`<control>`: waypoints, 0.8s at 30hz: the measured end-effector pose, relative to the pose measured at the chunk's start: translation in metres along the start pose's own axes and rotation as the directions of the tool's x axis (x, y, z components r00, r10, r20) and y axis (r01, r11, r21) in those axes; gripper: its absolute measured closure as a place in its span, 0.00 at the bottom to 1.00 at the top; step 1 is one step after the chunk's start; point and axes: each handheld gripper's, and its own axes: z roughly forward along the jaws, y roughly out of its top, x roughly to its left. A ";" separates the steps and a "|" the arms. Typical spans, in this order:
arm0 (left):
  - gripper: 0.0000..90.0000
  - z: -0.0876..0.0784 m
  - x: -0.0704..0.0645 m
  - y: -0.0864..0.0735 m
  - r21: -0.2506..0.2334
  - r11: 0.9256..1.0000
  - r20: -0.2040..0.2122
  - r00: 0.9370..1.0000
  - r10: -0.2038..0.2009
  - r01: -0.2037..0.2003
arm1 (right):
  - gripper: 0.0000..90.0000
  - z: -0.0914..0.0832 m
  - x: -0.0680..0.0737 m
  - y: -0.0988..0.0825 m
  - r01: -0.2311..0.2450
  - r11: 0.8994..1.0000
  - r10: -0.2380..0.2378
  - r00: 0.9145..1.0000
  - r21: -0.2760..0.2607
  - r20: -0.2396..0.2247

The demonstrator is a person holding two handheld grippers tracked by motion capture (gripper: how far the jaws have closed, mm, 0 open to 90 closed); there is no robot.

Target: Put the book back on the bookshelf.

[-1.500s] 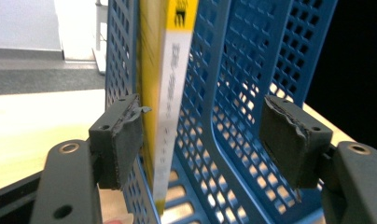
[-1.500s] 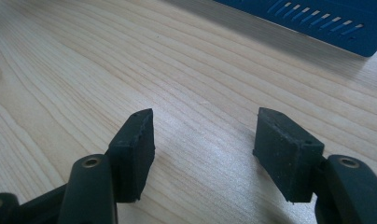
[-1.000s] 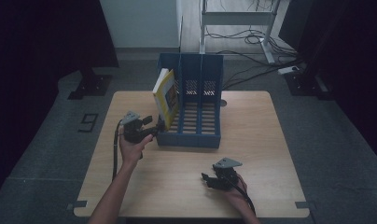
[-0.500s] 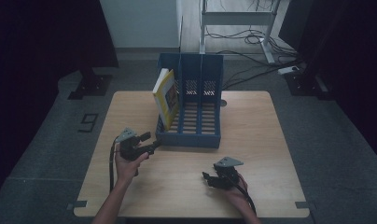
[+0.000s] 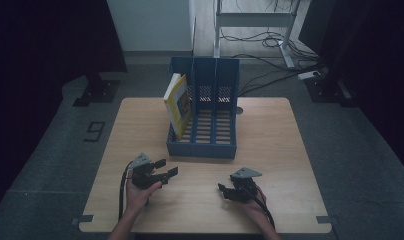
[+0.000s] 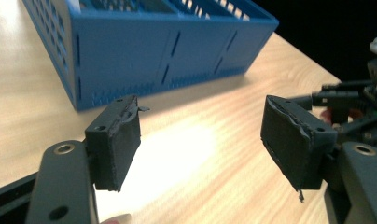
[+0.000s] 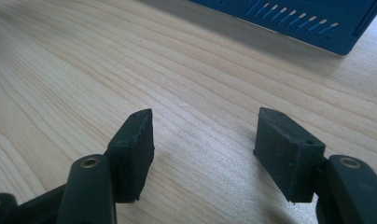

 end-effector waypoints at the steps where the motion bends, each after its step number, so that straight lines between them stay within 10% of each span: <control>1: 0.32 -0.001 0.001 -0.003 0.004 1.000 0.004 1.000 -0.006 0.006 | 0.41 0.000 0.000 0.000 -0.001 1.000 0.001 1.000 0.001 0.002; 24: 0.32 -0.001 0.008 -0.025 0.068 0.997 -0.023 0.999 -0.028 0.029 | 0.38 0.004 0.009 0.002 0.079 0.997 -0.081 0.993 0.026 0.085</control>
